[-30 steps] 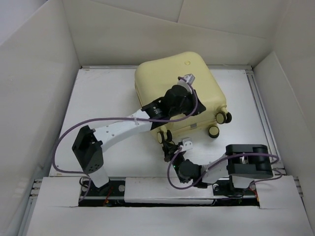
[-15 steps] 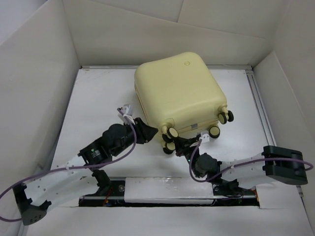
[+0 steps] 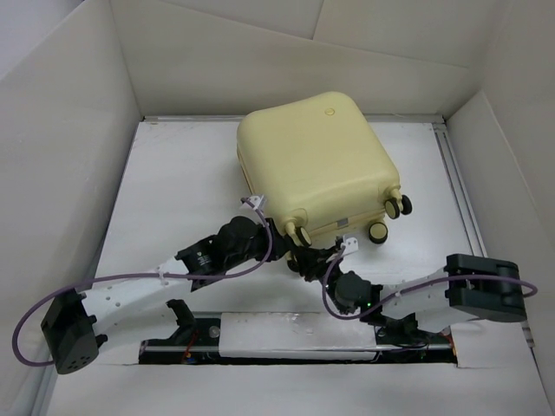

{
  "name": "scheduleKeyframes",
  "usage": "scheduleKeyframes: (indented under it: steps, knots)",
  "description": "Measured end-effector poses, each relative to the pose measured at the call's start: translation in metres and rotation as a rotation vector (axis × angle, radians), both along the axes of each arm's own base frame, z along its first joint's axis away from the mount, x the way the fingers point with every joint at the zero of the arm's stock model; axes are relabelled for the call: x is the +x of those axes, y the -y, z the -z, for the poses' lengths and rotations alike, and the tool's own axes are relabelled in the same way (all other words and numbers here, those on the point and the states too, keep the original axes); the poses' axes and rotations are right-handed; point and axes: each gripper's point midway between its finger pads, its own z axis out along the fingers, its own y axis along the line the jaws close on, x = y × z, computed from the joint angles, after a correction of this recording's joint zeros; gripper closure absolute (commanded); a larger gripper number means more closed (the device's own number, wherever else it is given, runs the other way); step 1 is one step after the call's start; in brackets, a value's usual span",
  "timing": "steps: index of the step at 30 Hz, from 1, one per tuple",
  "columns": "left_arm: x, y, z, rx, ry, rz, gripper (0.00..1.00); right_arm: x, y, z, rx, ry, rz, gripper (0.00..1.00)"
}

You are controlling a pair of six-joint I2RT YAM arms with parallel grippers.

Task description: Pack the luggage

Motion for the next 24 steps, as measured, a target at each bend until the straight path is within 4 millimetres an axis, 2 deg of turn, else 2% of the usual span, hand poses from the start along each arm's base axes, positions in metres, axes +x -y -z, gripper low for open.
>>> scheduleKeyframes:
  steps: [2,3,6,9,14,24]
  knots:
    - [-0.001,0.000,0.000,0.000,-0.002,0.006,0.80,0.000,-0.003,0.011,-0.017,-0.017,0.000,0.52]
    - [-0.002,0.001,0.000,-0.002,-0.003,0.011,0.80,0.000,-0.004,0.018,-0.030,-0.023,-0.004,0.42]
    - [-0.003,0.002,-0.001,-0.004,-0.005,0.020,0.80,-0.002,-0.011,0.034,-0.073,-0.022,-0.029,0.33]
    - [-0.003,0.002,-0.002,0.001,-0.006,0.026,0.82,-0.001,-0.018,0.035,-0.100,0.005,-0.042,0.33]
    - [-0.004,0.006,-0.004,0.019,-0.016,0.044,0.82,0.008,-0.031,0.019,-0.092,0.061,-0.030,0.40]
    - [-0.004,0.005,-0.009,0.038,-0.013,0.055,0.84,0.013,-0.028,0.020,-0.101,0.082,-0.015,0.40]
